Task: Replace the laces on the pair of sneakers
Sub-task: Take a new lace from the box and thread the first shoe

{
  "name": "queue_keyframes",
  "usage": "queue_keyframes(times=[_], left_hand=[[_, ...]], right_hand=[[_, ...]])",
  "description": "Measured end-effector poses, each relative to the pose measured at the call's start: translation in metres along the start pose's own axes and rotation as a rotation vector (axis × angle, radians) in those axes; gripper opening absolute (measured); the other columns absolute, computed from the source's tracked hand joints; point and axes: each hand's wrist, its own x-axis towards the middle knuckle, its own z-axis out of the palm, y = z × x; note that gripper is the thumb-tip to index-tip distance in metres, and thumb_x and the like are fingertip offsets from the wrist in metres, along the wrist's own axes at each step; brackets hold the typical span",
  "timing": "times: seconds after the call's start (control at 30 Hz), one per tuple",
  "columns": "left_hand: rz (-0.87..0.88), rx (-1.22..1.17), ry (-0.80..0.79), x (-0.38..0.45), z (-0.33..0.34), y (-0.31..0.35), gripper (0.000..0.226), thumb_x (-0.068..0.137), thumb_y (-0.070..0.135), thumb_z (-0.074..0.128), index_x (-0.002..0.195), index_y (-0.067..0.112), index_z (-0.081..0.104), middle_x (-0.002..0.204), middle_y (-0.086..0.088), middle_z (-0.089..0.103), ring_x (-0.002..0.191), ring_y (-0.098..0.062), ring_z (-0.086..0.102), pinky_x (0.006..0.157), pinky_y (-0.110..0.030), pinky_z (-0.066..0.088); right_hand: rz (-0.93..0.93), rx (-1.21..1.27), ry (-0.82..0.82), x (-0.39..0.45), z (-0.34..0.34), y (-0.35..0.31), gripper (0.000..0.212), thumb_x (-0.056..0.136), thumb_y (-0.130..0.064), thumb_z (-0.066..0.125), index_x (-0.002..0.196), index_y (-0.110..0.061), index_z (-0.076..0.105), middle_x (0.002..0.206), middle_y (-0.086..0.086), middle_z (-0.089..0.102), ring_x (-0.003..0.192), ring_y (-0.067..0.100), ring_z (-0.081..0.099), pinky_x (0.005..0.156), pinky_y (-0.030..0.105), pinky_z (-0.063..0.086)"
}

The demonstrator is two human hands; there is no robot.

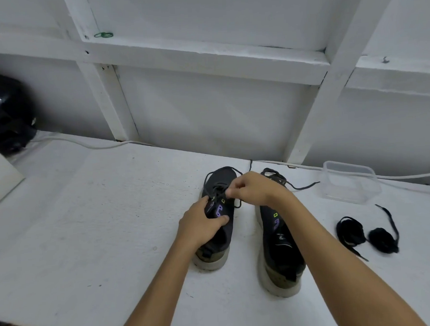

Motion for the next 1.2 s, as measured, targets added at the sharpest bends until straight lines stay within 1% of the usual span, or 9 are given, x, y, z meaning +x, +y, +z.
queue_keyframes(times=[0.2, 0.37, 0.53, 0.63, 0.77, 0.83, 1.0, 1.1, 1.2], left_hand=[[-0.023, 0.000, -0.003, 0.001, -0.002, 0.001, 0.035, 0.085, 0.044, 0.071, 0.115, 0.038, 0.056, 0.106, 0.016, 0.061, 0.100, -0.016, 0.055, 0.090, -0.030, 0.045], [-0.022, 0.034, 0.015, 0.000, -0.002, 0.004, 0.036, 0.084, 0.045, 0.071, 0.116, 0.038, 0.058, 0.106, 0.017, 0.062, 0.101, -0.016, 0.055, 0.088, -0.031, 0.043], [-0.027, 0.062, 0.017, -0.001, -0.002, 0.005, 0.039, 0.084, 0.046, 0.070, 0.119, 0.036, 0.057, 0.107, 0.015, 0.060, 0.107, -0.019, 0.057, 0.093, -0.033, 0.046], [-0.024, 0.074, 0.020, -0.002, -0.003, 0.007, 0.042, 0.086, 0.046, 0.070, 0.123, 0.034, 0.056, 0.104, 0.016, 0.056, 0.103, -0.017, 0.054, 0.088, -0.030, 0.042], [-0.023, 0.081, 0.003, -0.001, -0.003, 0.005, 0.050, 0.085, 0.048, 0.069, 0.131, 0.037, 0.052, 0.122, 0.012, 0.063, 0.116, -0.022, 0.058, 0.092, -0.031, 0.044], [-0.025, 0.083, 0.002, -0.001, -0.002, 0.004, 0.063, 0.086, 0.049, 0.068, 0.143, 0.038, 0.045, 0.136, 0.008, 0.059, 0.124, -0.024, 0.055, 0.099, -0.033, 0.043], [0.013, 0.097, 0.027, -0.003, -0.003, 0.005, 0.067, 0.088, 0.050, 0.067, 0.148, 0.039, 0.039, 0.140, 0.008, 0.057, 0.126, -0.022, 0.053, 0.103, -0.035, 0.041], [0.017, 0.097, 0.044, -0.003, -0.003, 0.006, 0.051, 0.087, 0.048, 0.068, 0.134, 0.039, 0.050, 0.116, 0.013, 0.062, 0.109, -0.018, 0.056, 0.092, -0.030, 0.042], [0.008, 0.093, 0.044, -0.005, -0.003, 0.008, 0.053, 0.088, 0.047, 0.068, 0.136, 0.037, 0.050, 0.120, 0.011, 0.061, 0.112, -0.019, 0.055, 0.089, -0.027, 0.037]], right_hand=[[-0.078, 1.140, 0.158, -0.007, -0.020, -0.019, 0.028, 0.106, -0.018, 0.041, 0.079, -0.015, 0.051, 0.090, 0.006, 0.070, 0.049, 0.009, 0.037, 0.042, 0.019, 0.023], [0.109, -0.042, 0.235, -0.018, -0.015, -0.015, 0.049, 0.090, -0.061, 0.063, 0.085, -0.013, 0.053, 0.075, 0.006, 0.056, 0.065, 0.022, 0.050, 0.062, 0.034, 0.039], [0.157, -0.344, -0.083, -0.020, -0.006, -0.007, 0.041, 0.089, -0.050, 0.071, 0.119, -0.022, 0.068, 0.110, -0.006, 0.062, 0.098, 0.014, 0.056, 0.079, 0.029, 0.042], [0.057, -0.241, -0.126, -0.018, -0.007, -0.003, 0.012, 0.091, -0.036, 0.071, 0.098, -0.028, 0.078, 0.091, -0.012, 0.070, 0.084, 0.008, 0.060, 0.071, 0.025, 0.041], [-0.145, 0.652, 0.147, -0.016, -0.021, -0.010, 0.014, 0.097, -0.025, 0.064, 0.086, -0.023, 0.072, 0.073, -0.003, 0.052, 0.056, 0.009, 0.037, 0.048, 0.019, 0.028], [-0.145, 0.795, 0.230, -0.014, -0.024, -0.015, 0.019, 0.101, -0.022, 0.057, 0.085, -0.018, 0.067, 0.078, -0.005, 0.059, 0.056, 0.009, 0.038, 0.045, 0.017, 0.027], [0.024, 0.284, 0.328, -0.010, -0.004, -0.008, 0.041, 0.089, -0.055, 0.069, 0.086, -0.016, 0.056, 0.078, -0.007, 0.064, 0.063, 0.010, 0.049, 0.054, 0.024, 0.037], [0.088, -0.087, 0.103, -0.009, 0.002, 0.002, 0.046, 0.082, -0.061, 0.074, 0.108, -0.023, 0.066, 0.107, -0.006, 0.061, 0.098, 0.014, 0.058, 0.075, 0.029, 0.044], [0.075, -0.270, -0.064, -0.007, 0.005, 0.003, 0.023, 0.090, -0.043, 0.072, 0.099, -0.022, 0.077, 0.096, -0.005, 0.070, 0.093, 0.015, 0.063, 0.075, 0.028, 0.048]])
